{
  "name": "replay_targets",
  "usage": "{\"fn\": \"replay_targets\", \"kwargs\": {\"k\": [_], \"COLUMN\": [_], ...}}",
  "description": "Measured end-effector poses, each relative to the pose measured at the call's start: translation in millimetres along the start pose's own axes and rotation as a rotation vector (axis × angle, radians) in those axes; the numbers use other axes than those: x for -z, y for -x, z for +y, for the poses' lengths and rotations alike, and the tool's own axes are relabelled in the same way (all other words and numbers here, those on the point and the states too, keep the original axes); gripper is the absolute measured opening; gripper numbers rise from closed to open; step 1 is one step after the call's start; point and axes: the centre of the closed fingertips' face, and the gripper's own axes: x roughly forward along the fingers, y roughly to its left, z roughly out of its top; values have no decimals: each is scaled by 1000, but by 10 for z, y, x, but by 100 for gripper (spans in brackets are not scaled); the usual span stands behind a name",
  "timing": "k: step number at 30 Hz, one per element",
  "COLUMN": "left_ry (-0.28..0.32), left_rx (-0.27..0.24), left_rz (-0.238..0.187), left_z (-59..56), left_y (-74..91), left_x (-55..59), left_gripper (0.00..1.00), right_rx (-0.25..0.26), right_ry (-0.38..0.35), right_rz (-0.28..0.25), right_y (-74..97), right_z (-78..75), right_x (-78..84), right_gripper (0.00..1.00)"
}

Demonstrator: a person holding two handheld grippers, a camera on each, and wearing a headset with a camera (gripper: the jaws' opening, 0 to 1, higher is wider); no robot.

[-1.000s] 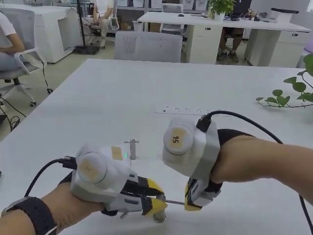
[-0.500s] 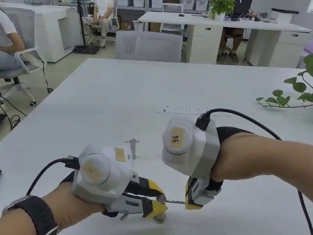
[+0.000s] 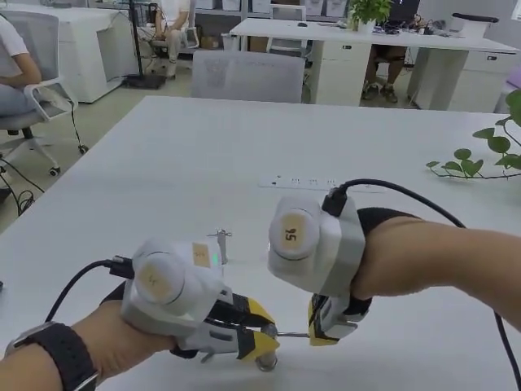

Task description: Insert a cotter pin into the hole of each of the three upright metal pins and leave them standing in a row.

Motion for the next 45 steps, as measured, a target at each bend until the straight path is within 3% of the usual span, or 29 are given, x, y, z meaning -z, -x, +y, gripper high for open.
{"fn": "replay_targets", "kwargs": {"k": [19, 23, 45], "left_ry": [3, 4, 6], "left_rx": [4, 6, 2], "left_rz": [13, 12, 14], "left_z": [9, 5, 18], "left_y": [-23, -26, -26], "left_x": [-15, -17, -21], "left_gripper": [11, 11, 11], "right_rx": [-2, -13, -11], "right_ry": [6, -5, 6], "right_rz": [-6, -30, -39], "right_y": [-15, -31, -29], "right_z": [-26, -7, -21], "right_x": [18, -26, -75], "right_gripper": [3, 3, 3]}}
